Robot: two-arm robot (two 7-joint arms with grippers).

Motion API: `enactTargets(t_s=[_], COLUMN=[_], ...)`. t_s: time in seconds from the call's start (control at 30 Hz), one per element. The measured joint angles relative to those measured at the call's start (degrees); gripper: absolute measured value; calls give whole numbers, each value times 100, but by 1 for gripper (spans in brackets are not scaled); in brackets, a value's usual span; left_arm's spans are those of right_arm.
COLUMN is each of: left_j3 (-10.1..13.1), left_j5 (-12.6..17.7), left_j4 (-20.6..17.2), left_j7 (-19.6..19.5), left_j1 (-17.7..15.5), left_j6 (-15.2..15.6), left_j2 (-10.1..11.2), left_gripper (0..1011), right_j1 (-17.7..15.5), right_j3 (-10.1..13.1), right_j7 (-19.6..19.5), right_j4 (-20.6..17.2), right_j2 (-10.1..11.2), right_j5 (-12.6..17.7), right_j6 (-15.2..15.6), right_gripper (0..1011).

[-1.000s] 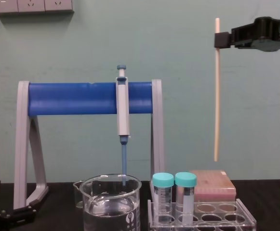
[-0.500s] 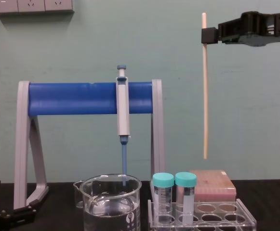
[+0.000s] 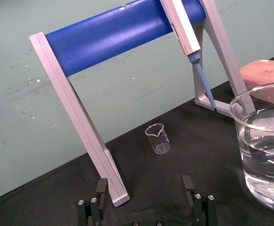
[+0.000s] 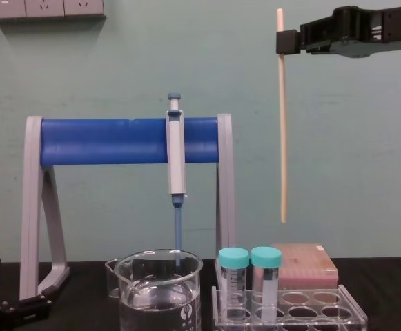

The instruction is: Hold the thermometer with one hand and immerse one end into the beaker, then reinsert it into the test tube rack.

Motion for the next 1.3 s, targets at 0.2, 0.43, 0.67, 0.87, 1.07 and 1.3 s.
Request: enactTargets(t_s=[0.2, 0.43, 0.67, 0.87, 1.07, 1.3], left_j3=[0, 0, 0, 0, 0, 0], left_j5=[0, 0, 0, 0, 0, 0], left_j4=[0, 0, 0, 0, 0, 0], left_j7=[0, 0, 0, 0, 0, 0], left_j1=[0, 0, 0, 0, 0, 0], left_j6=[0, 0, 0, 0, 0, 0], left_j2=[0, 0, 0, 0, 0, 0], left_gripper=[1004, 1004, 1004, 1004, 1004, 1004], right_j1=[6, 10, 40, 92, 108, 108], right_j3=[-89, -193, -302, -403, -483, -562], right_j7=[-72, -133, -170, -185, -206, -241], right_j4=[-90, -167, -190, -167, -165, -168], right_j2=[21, 20, 29, 59, 99, 163], right_j5=[40, 96, 174, 233, 268, 344], right_j6=[-59, -144, -190, -238, -293, -339], right_gripper=[55, 55, 55, 55, 55, 55])
